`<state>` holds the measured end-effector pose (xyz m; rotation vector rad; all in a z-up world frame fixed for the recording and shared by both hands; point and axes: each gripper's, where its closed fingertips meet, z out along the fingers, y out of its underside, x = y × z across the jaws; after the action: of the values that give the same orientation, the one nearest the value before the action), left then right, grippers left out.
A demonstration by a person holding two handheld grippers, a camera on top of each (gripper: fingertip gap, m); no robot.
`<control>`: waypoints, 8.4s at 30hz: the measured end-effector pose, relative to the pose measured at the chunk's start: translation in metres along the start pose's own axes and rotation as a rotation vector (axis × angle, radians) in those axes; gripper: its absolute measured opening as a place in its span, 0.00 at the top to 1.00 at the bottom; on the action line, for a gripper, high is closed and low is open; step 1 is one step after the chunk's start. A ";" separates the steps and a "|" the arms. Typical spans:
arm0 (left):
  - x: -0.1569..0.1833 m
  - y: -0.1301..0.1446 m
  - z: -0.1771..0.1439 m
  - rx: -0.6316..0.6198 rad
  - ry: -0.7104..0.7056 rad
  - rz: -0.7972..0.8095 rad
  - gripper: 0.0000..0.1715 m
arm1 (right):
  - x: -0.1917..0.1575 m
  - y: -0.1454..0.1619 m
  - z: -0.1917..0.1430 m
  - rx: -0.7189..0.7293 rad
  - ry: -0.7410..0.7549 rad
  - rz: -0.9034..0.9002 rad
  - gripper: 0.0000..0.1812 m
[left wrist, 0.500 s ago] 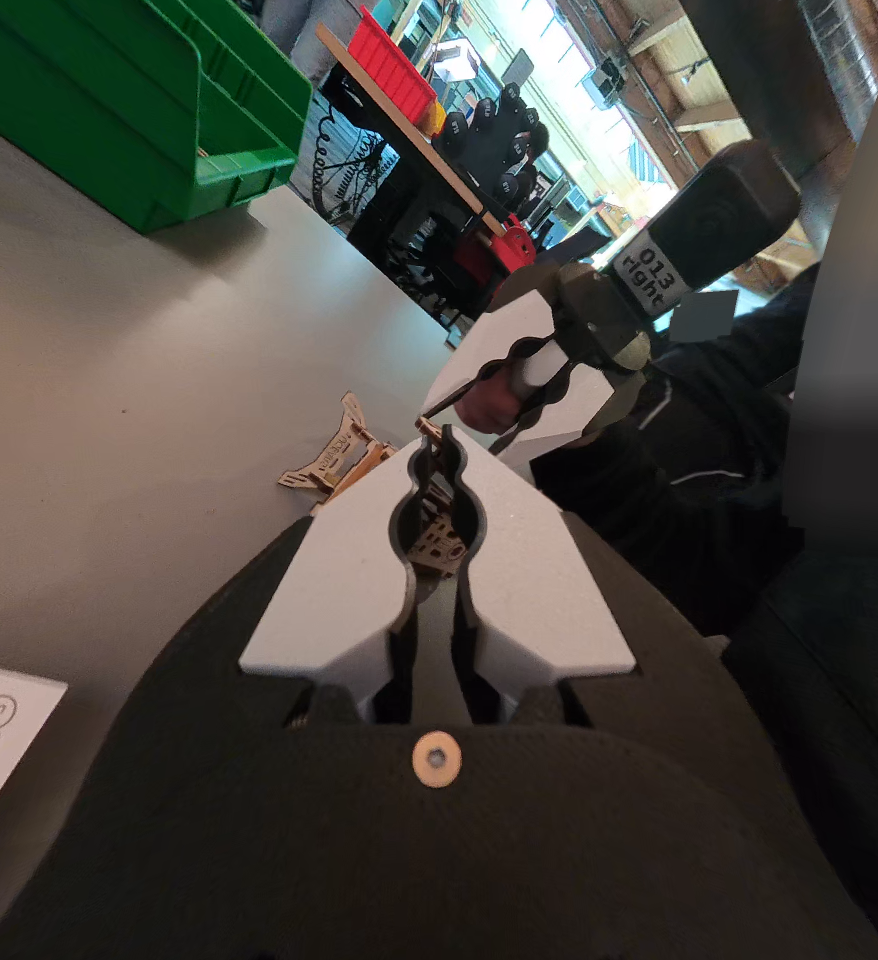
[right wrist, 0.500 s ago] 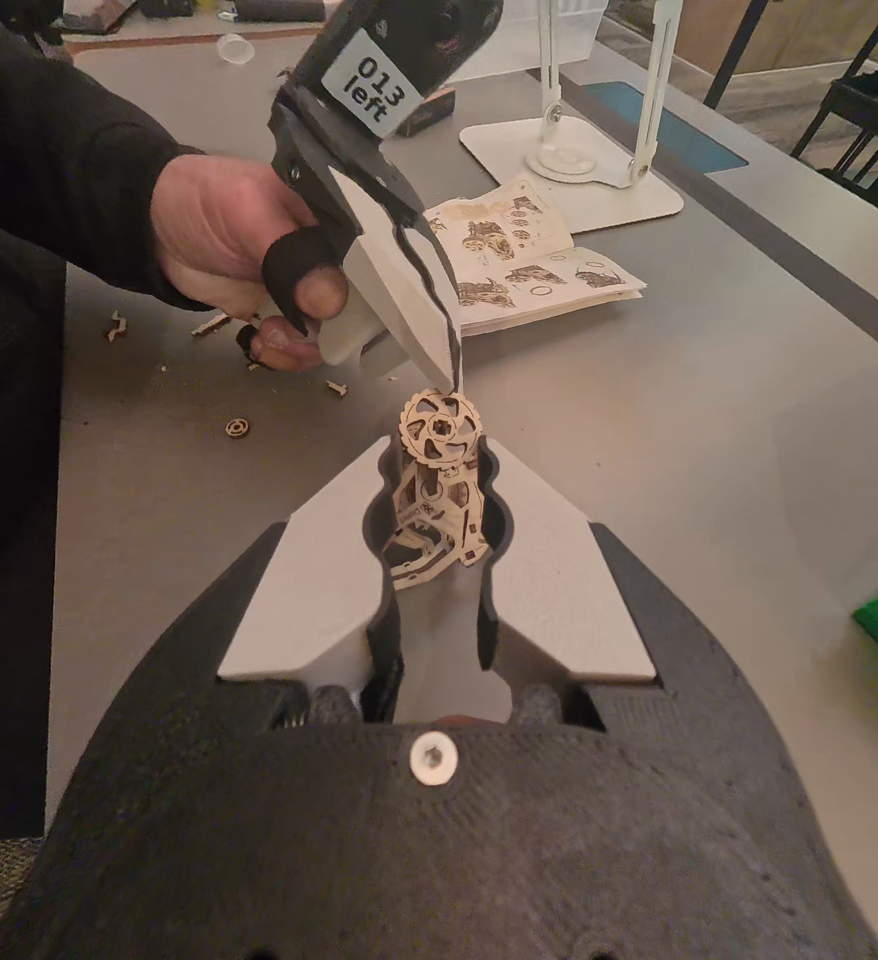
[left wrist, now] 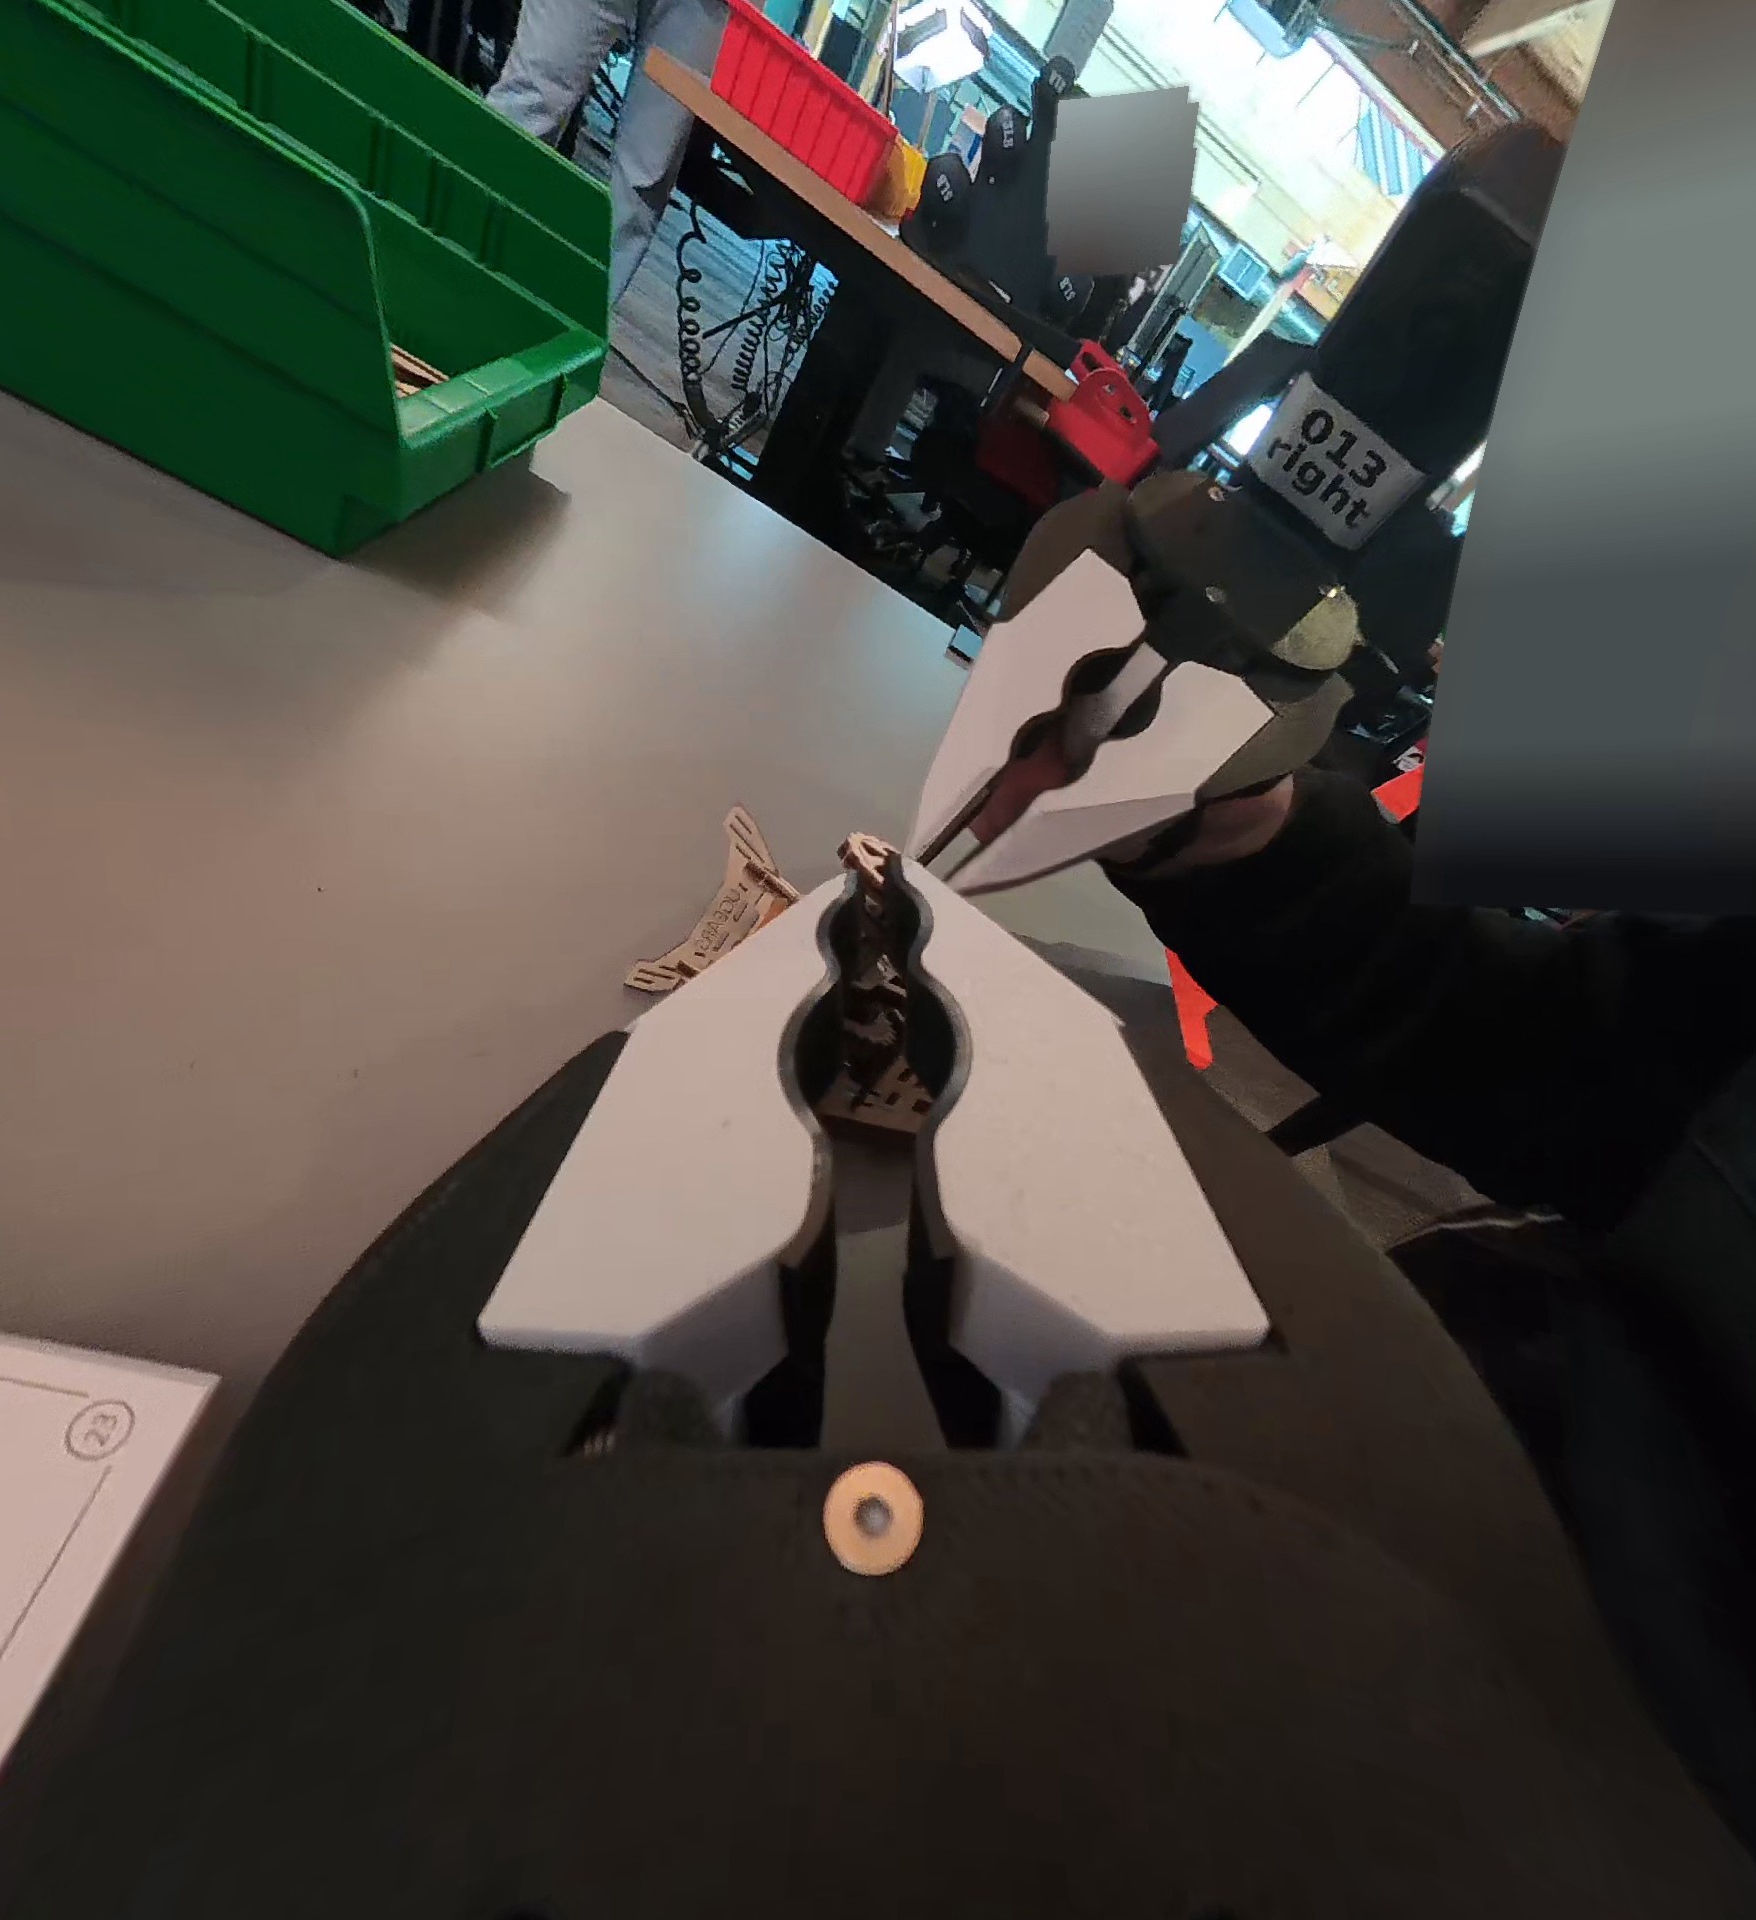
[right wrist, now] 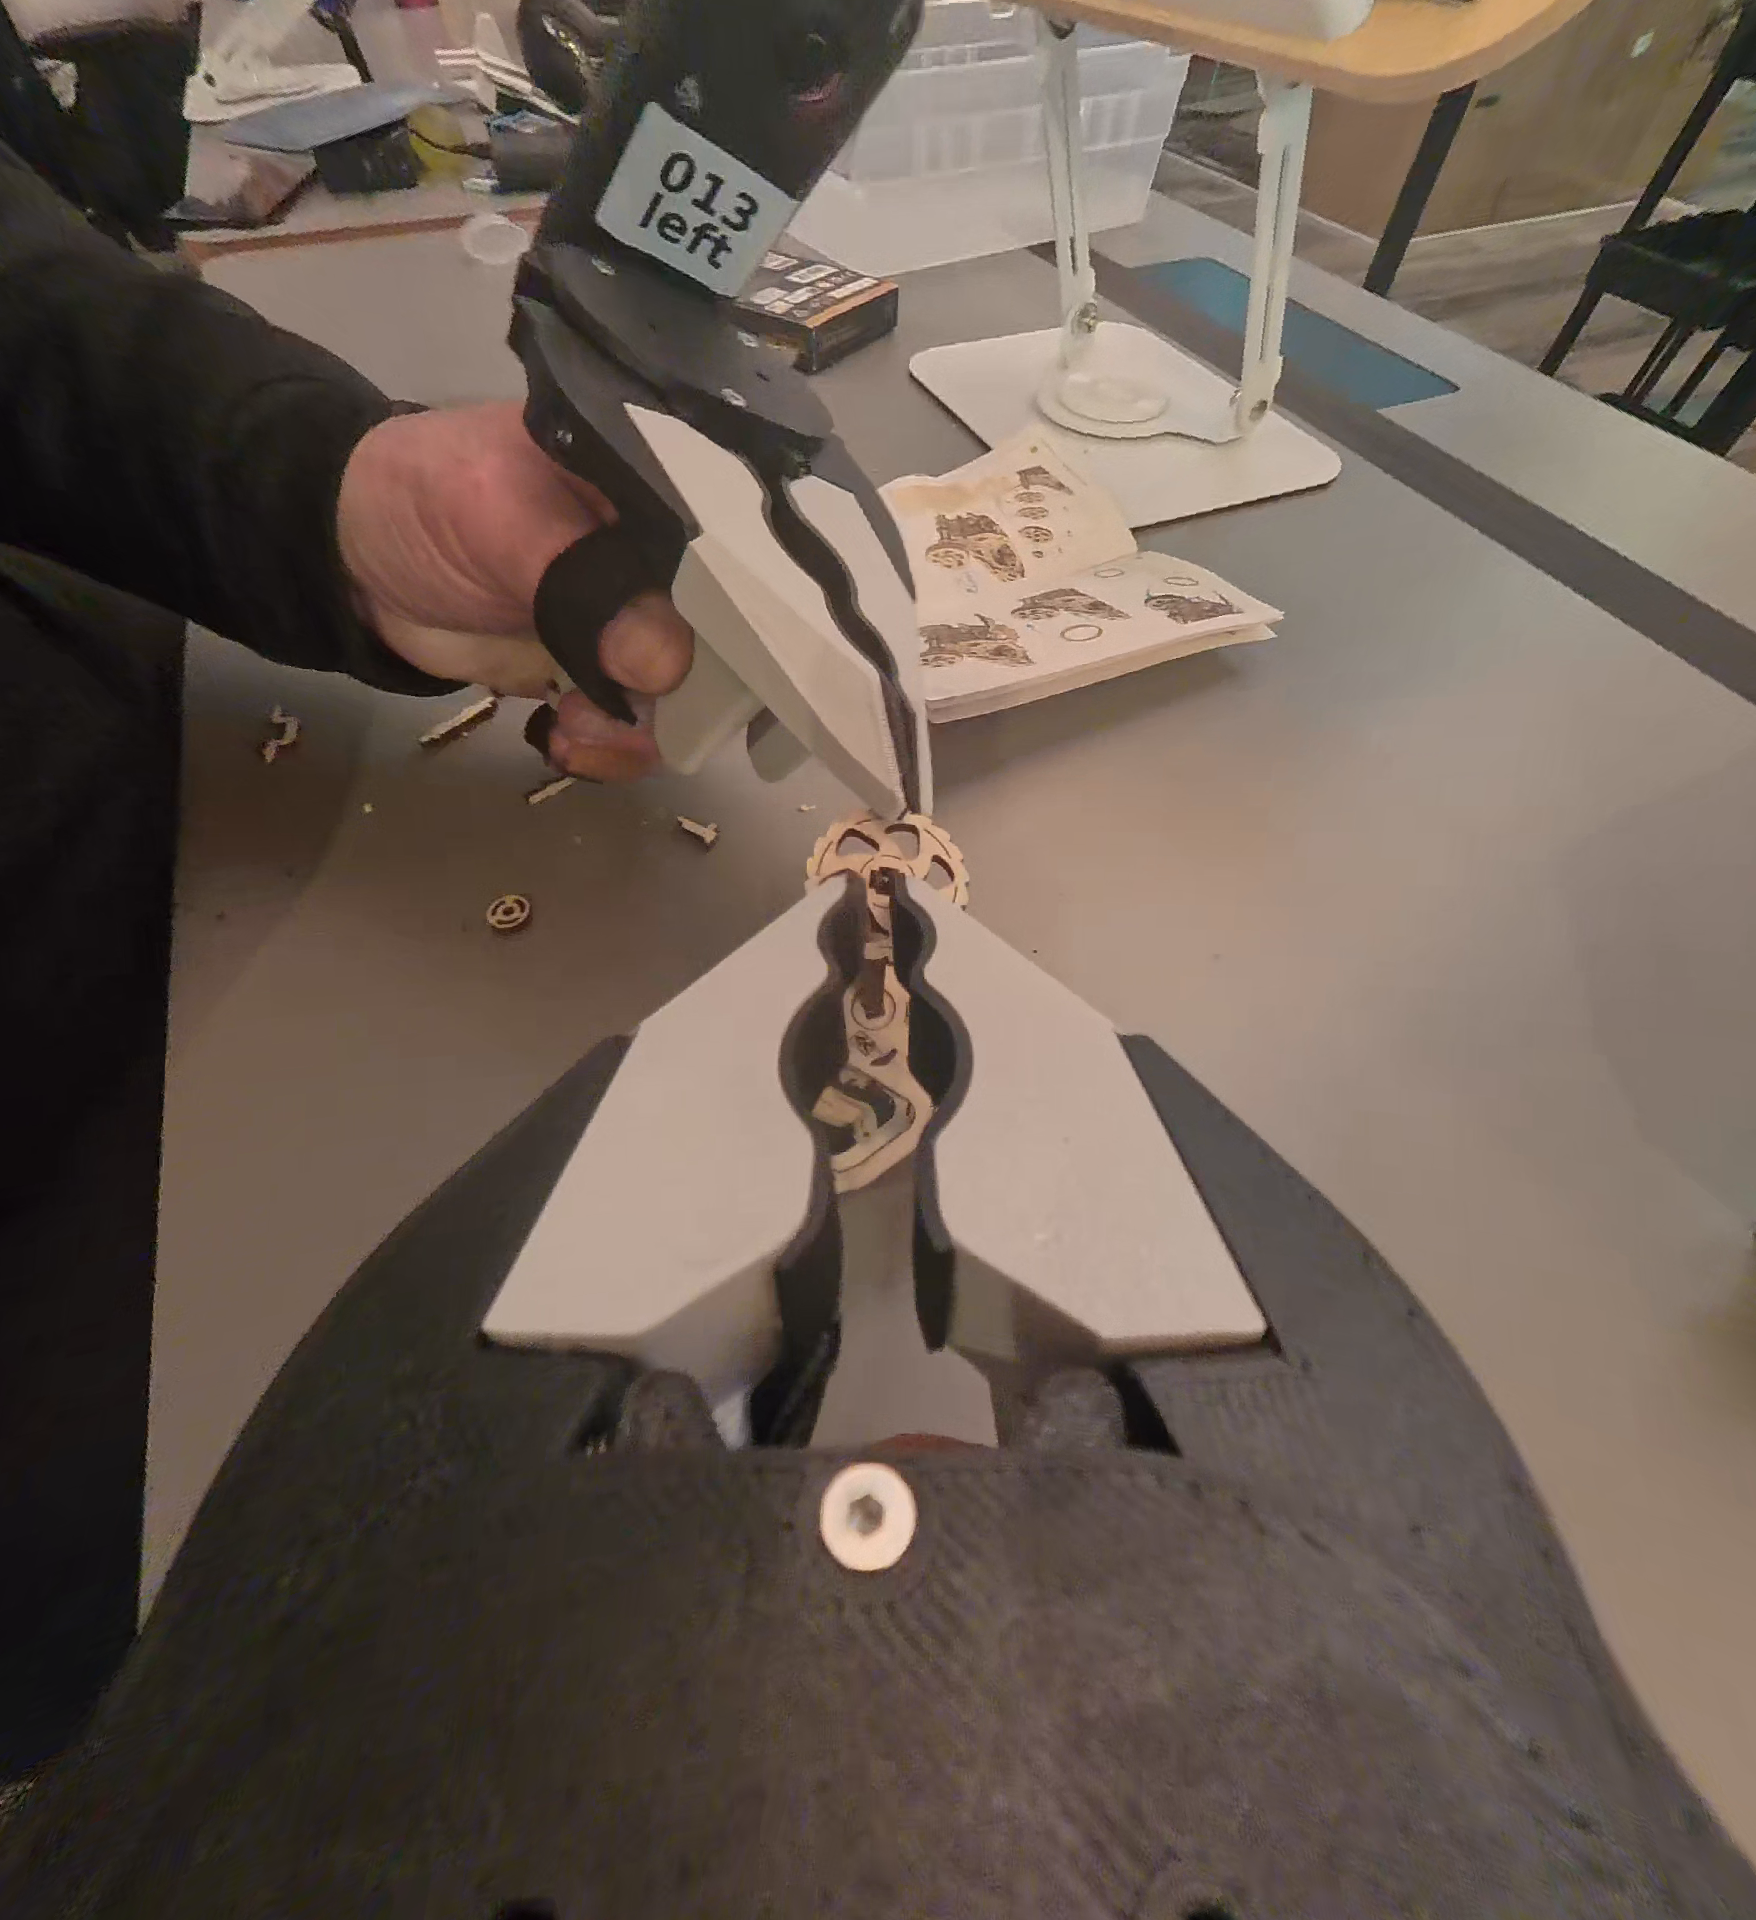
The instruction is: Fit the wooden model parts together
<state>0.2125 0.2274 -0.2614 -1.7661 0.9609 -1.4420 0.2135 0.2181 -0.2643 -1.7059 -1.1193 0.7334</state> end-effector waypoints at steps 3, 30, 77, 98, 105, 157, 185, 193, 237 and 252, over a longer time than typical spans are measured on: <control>0.000 0.001 0.000 0.021 -0.034 0.033 1.00 | 0.002 0.000 0.000 0.018 0.016 -0.019 1.00; 0.004 0.003 -0.003 0.035 -0.237 0.298 1.00 | -0.010 0.000 0.003 0.181 0.142 -0.072 0.98; 0.002 0.006 -0.015 0.015 -0.309 0.391 0.99 | -0.014 -0.003 0.014 0.113 0.167 -0.017 0.88; -0.001 0.011 -0.031 -0.030 -0.224 0.304 0.98 | -0.015 0.000 0.018 0.086 0.149 0.003 0.83; -0.003 0.028 -0.016 -0.105 -0.192 0.286 0.98 | -0.014 -0.001 0.020 0.076 0.198 -0.066 0.84; -0.005 0.027 -0.014 -0.074 -0.187 0.298 0.98 | -0.012 -0.002 0.023 -0.017 0.146 0.063 0.83; -0.006 0.027 -0.014 -0.066 -0.214 0.303 0.98 | -0.008 0.001 0.020 -0.050 0.309 0.146 0.82; -0.004 0.027 -0.015 -0.063 -0.197 0.297 0.98 | -0.010 0.003 0.017 -0.124 0.287 0.166 0.84; 0.013 0.037 0.012 -0.177 0.003 0.371 0.93 | -0.016 0.009 -0.001 -0.157 0.160 0.058 0.84; 0.013 0.038 0.015 -0.168 -0.136 0.480 0.95 | -0.015 0.013 -0.007 -0.229 0.407 0.266 0.84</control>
<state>0.2242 0.1978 -0.2895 -1.5785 1.3506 -0.9502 0.2175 0.1996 -0.2738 -2.1090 -0.7214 0.3963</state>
